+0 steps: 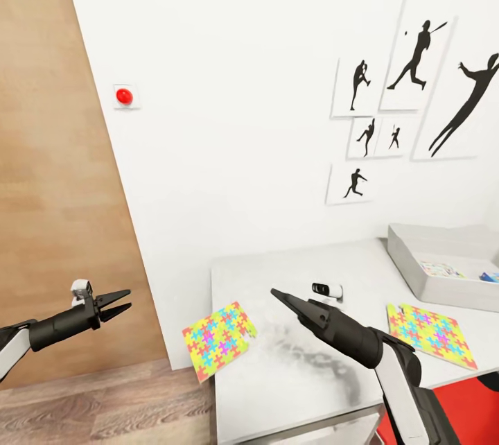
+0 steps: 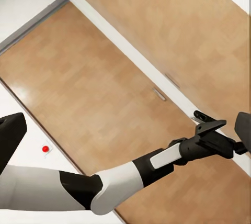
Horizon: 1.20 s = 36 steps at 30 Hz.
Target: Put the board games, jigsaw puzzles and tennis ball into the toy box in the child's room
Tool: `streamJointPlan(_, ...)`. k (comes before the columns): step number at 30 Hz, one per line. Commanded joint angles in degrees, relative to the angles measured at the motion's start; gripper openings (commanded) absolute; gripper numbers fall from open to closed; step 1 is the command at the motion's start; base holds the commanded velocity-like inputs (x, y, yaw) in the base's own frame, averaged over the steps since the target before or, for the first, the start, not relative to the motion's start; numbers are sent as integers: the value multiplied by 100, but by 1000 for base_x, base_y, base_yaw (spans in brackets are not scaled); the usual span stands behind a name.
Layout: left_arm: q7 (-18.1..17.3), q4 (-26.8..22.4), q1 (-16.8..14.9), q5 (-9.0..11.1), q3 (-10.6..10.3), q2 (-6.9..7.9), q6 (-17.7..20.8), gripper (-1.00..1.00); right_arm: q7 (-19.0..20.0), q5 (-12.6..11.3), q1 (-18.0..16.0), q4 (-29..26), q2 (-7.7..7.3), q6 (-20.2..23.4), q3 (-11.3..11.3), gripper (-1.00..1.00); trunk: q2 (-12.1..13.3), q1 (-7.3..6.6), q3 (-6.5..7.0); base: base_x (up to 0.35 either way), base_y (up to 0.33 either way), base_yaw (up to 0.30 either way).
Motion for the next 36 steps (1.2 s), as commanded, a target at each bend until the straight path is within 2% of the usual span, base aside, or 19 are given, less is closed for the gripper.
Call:
streamJointPlan(1,-7,4,-7,50,-32,8,49,100,-3,-4,-4,-1,7,34,1,100,-46,23,-25,0,0,0)
streamJointPlan(26,-104,41,-7,41,-27,9,43,100,-49,0,-5,24,14,16,-14,100,-1048,572,-474,0,0,0)
streamJointPlan(31,-104,40,-7,41,-29,9,44,100,-66,-2,-6,26,9,-333,13,100,-1249,682,-564,0,0,0)
streamJointPlan(36,-104,44,-7,41,-27,9,49,100,-124,32,-9,15,11,-403,52,100,-1449,791,-653,0,0,0)
